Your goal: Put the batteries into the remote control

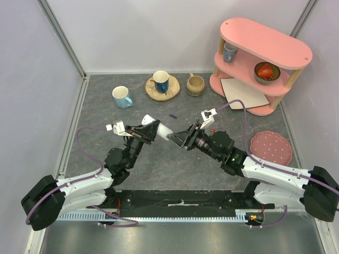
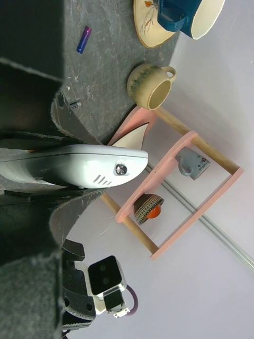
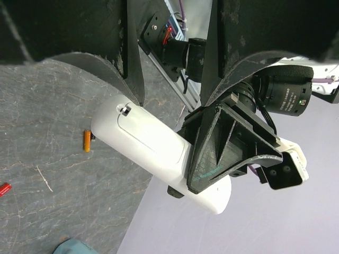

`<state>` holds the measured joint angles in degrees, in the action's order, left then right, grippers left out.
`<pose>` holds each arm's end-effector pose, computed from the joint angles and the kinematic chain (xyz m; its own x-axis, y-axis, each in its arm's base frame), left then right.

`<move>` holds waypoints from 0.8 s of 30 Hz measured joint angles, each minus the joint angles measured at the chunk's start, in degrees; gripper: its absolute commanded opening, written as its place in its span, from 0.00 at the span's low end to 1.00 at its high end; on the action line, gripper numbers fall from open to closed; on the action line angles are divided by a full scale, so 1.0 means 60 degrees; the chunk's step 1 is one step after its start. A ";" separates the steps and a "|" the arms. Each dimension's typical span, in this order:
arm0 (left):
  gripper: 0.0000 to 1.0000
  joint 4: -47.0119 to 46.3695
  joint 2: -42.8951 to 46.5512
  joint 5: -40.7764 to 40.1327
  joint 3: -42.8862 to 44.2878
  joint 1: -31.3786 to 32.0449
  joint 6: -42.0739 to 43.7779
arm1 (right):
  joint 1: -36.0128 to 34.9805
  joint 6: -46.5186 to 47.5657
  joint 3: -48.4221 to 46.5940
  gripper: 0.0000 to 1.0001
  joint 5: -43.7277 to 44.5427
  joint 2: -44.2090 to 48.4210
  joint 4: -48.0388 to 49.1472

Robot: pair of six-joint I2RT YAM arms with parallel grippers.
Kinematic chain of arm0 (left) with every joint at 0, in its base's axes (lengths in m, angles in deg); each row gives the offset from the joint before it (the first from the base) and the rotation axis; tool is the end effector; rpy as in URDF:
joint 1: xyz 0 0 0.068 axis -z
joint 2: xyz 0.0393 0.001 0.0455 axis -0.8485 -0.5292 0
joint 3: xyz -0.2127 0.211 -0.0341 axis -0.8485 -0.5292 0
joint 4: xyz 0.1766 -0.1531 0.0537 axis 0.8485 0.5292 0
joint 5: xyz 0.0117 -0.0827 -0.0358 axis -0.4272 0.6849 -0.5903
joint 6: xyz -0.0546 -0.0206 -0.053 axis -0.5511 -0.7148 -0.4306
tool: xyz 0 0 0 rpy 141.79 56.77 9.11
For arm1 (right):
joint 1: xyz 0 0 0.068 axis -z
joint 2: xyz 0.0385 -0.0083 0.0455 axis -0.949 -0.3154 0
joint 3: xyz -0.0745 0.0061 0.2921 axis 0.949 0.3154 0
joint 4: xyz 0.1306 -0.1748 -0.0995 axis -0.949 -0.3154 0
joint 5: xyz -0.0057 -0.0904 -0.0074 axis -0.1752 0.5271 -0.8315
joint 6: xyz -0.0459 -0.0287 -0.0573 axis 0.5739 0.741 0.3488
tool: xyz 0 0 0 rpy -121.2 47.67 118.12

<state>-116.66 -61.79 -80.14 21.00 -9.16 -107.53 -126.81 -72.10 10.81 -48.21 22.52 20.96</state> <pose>0.1396 -0.1208 0.3003 -0.0764 -0.7454 -0.6622 0.5205 0.5366 -0.6641 0.1429 0.1996 0.3140 -0.7015 0.5308 -0.4757 -0.3664 0.3039 0.8794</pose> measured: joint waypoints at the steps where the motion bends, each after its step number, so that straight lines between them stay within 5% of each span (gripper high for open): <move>1: 0.02 0.0000 0.0000 0.0000 0.0000 -0.0004 0.0000 | -0.0015 0.0000 0.0007 0.53 0.0022 0.0000 0.0000; 24: 0.02 0.0004 0.0168 0.0178 0.0000 -0.0004 -0.0011 | -0.0033 -0.0055 0.0058 0.53 0.0317 -0.0229 -0.0197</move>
<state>-116.64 -60.79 -79.06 21.00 -9.19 -107.59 -127.01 -72.43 11.16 -46.30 21.14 19.78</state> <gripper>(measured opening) 0.335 0.534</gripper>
